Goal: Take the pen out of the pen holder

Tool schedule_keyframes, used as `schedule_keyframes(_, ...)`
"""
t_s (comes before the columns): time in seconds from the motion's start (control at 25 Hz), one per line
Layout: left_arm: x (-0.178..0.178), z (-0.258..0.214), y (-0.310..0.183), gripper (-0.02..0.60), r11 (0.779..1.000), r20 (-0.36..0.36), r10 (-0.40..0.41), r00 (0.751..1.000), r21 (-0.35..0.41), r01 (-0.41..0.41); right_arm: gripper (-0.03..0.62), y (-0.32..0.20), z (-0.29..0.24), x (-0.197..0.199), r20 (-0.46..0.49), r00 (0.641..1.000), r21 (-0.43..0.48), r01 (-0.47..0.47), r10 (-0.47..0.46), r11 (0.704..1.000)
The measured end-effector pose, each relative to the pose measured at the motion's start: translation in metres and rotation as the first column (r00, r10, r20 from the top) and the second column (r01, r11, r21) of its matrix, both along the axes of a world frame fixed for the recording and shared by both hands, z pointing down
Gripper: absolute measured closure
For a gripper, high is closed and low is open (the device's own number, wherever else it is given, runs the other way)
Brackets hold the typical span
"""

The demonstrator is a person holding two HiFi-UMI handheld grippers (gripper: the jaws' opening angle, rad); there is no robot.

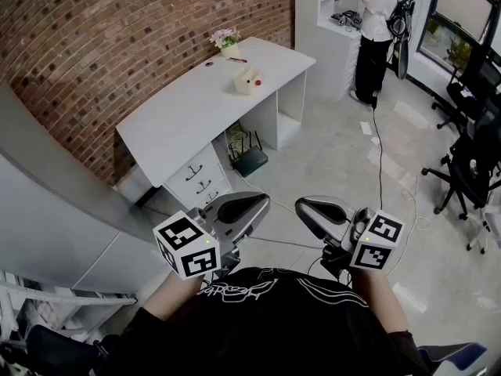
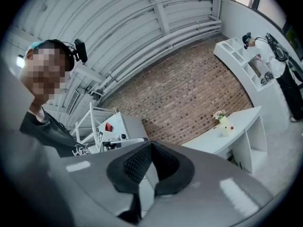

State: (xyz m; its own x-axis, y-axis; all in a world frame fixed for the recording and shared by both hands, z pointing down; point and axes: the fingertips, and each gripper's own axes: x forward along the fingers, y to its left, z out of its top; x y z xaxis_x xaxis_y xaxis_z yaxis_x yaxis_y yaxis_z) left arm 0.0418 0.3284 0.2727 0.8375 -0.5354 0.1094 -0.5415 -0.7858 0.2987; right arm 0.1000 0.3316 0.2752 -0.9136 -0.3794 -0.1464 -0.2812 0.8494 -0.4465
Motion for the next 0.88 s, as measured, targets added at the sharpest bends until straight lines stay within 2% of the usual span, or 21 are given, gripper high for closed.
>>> schedule_keyframes(0.2, 0.007, -0.003, -0.002, 0.578, 1.0, -0.048, 0.003, 0.999, -0.002, -0.003, 0.591, -0.002, 0.004, 0.006, 0.003, 1.0, -0.01, 0.003, -0.003, 1.0)
schedule_keyframes(0.36, 0.001, 0.003, -0.005, 0.578, 1.0, -0.034, -0.01, 0.999, 0.002, 0.011, 0.591, -0.004, 0.012, 0.004, 0.007, 1.0, -0.028, 0.006, -0.006, 1.0)
schedule_keyframes(0.6, -0.011, 0.015, -0.021, 0.578, 0.998, -0.048, -0.033, 0.998, -0.048, 0.031, 0.591, -0.015, 0.018, -0.004, 0.005, 1.0, -0.04, 0.018, -0.017, 0.999)
schedule_keyframes(0.88, -0.016, 0.026, -0.058, 0.578, 0.997, -0.057, -0.017, 0.998, -0.078, 0.013, 0.591, -0.052, 0.031, -0.008, 0.004, 1.0, -0.081, -0.009, 0.009, 0.997)
